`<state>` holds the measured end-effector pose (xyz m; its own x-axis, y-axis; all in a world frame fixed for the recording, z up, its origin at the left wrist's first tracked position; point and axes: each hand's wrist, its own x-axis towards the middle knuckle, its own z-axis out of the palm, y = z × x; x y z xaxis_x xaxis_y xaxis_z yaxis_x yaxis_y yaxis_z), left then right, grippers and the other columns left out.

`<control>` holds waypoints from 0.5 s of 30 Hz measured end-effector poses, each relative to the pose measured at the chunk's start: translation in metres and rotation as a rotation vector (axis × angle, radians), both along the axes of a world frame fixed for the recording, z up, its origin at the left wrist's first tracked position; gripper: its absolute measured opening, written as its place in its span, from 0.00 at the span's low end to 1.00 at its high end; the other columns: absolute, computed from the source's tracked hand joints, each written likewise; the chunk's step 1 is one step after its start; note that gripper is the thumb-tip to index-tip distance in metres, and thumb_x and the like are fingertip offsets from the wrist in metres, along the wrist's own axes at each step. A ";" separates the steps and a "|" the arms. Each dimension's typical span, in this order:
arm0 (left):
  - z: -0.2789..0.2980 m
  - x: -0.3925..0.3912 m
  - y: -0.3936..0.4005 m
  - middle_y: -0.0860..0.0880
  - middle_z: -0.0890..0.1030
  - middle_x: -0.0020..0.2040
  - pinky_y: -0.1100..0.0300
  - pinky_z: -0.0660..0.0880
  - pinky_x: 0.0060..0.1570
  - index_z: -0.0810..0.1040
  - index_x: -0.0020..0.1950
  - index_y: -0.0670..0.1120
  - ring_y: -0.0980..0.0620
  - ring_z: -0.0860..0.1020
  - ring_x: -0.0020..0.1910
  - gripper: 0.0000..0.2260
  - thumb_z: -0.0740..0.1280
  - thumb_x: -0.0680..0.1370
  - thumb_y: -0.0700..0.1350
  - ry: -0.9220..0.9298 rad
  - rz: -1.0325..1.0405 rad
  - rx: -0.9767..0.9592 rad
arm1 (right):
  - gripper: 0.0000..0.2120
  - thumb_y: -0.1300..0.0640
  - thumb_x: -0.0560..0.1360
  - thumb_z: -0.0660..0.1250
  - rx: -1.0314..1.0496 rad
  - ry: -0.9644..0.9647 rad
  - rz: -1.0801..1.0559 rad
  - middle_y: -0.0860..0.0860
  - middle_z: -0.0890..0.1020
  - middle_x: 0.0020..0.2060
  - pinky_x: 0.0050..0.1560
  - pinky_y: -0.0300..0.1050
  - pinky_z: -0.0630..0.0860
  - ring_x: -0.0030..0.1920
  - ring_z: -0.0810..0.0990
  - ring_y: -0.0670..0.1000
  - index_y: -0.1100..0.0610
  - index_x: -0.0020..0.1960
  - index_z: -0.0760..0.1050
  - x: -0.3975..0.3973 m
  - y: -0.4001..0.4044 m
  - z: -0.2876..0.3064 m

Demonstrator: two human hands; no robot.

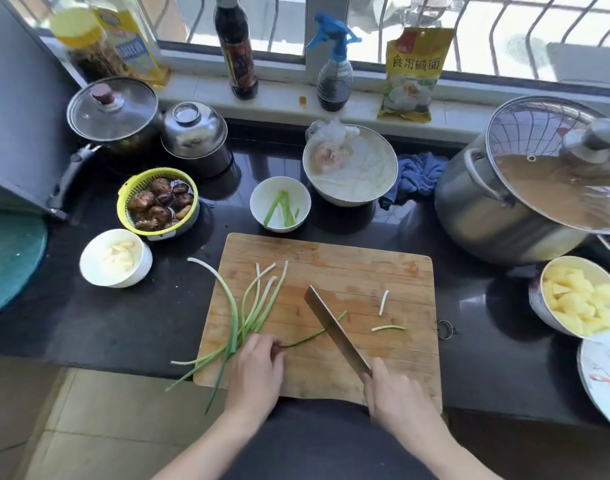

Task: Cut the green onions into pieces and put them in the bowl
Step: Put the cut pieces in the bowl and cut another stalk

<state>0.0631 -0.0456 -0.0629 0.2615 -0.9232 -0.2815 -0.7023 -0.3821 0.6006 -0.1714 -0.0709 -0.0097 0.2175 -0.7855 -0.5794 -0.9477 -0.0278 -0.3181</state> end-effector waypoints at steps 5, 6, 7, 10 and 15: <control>-0.002 -0.005 -0.016 0.56 0.76 0.47 0.54 0.74 0.36 0.79 0.49 0.53 0.51 0.78 0.43 0.03 0.66 0.78 0.49 -0.128 -0.106 0.025 | 0.06 0.55 0.83 0.52 -0.016 0.026 0.045 0.58 0.82 0.38 0.34 0.56 0.70 0.41 0.80 0.69 0.53 0.47 0.60 0.023 0.008 -0.011; -0.002 -0.006 -0.019 0.56 0.75 0.46 0.55 0.71 0.34 0.78 0.48 0.52 0.50 0.78 0.42 0.02 0.66 0.78 0.48 -0.142 -0.119 0.032 | 0.05 0.57 0.82 0.53 -0.021 0.035 0.050 0.58 0.82 0.38 0.34 0.55 0.72 0.41 0.81 0.67 0.53 0.47 0.60 0.030 0.007 -0.014; -0.002 -0.007 -0.021 0.55 0.75 0.46 0.56 0.68 0.33 0.78 0.47 0.52 0.49 0.78 0.42 0.02 0.66 0.78 0.47 -0.158 -0.130 0.045 | 0.05 0.59 0.82 0.53 -0.032 0.045 0.058 0.58 0.82 0.38 0.33 0.54 0.71 0.41 0.82 0.66 0.53 0.48 0.60 0.037 0.004 -0.017; 0.000 -0.008 -0.026 0.55 0.76 0.48 0.55 0.67 0.33 0.78 0.47 0.52 0.47 0.78 0.43 0.05 0.63 0.79 0.48 -0.206 -0.156 0.076 | 0.08 0.63 0.80 0.56 -0.057 0.005 0.018 0.56 0.81 0.37 0.31 0.53 0.70 0.40 0.82 0.65 0.53 0.47 0.59 0.054 -0.008 -0.022; 0.005 -0.007 -0.025 0.51 0.73 0.45 0.53 0.65 0.34 0.69 0.41 0.49 0.44 0.76 0.41 0.09 0.60 0.81 0.46 -0.268 -0.273 0.104 | 0.09 0.48 0.83 0.53 -0.010 -0.158 -0.162 0.54 0.80 0.37 0.34 0.54 0.75 0.37 0.80 0.59 0.51 0.47 0.65 0.039 -0.015 -0.015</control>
<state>0.0566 -0.0707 -0.0578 0.0874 -0.9391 -0.3322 -0.9133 -0.2087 0.3497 -0.1329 -0.0858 -0.0251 0.1749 -0.8234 -0.5399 -0.8785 0.1171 -0.4632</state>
